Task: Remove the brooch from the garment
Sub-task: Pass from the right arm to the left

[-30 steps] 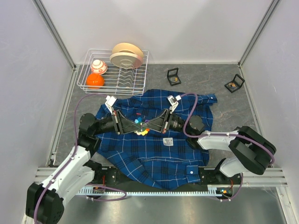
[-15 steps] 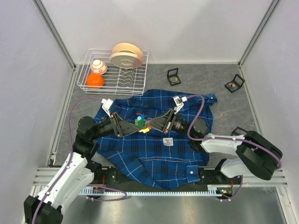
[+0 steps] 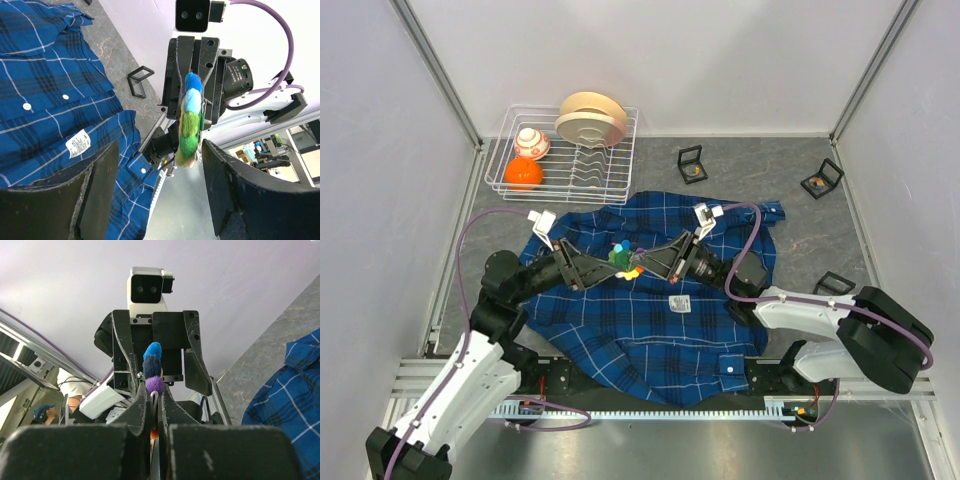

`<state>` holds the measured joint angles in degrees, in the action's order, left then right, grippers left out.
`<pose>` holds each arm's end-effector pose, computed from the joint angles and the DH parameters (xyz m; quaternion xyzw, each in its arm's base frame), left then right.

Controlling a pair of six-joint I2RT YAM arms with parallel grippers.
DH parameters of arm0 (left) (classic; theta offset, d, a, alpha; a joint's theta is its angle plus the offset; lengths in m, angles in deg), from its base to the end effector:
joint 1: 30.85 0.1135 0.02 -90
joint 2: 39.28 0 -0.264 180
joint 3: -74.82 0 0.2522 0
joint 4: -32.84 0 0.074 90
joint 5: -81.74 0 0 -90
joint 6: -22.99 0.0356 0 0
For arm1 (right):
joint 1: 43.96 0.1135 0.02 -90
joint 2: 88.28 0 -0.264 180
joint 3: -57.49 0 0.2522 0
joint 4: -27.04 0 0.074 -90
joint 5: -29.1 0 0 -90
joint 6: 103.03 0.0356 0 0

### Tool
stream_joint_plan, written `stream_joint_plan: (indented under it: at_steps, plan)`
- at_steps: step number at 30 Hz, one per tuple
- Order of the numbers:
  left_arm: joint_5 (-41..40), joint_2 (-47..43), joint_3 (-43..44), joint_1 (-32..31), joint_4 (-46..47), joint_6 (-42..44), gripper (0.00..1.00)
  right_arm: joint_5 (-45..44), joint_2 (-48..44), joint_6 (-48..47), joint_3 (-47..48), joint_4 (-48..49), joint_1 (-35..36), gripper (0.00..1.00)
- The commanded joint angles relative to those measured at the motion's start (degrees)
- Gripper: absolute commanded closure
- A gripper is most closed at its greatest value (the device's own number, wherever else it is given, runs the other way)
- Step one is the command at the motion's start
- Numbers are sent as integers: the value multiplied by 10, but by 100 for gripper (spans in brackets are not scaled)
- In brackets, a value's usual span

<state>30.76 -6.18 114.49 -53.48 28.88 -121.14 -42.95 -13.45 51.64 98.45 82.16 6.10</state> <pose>0.1307 -0.0788 0.2912 0.0557 0.6923 -0.6040 0.3910 0.1591 0.2070 0.2668 -0.0568 0.5695 0.7340 0.3655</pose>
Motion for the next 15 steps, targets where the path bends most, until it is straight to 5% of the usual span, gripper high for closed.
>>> stream_joint_plan:
  at_steps: [1, 5, 12, 15]
  plan:
    - [-8, 16, -3, -1, 59, -17, 28, 5, 10, -6, 23, 17, 7, 100]
    - [-4, 28, -3, -2, 86, -30, 35, 11, 21, -7, 29, 17, 12, 100]
    - [9, 25, -15, -2, 88, -34, 89, 23, 19, -8, 38, 2, 12, 100]
    - [13, 28, -20, -1, 89, -34, 98, 37, 25, -2, 40, 16, 13, 94]
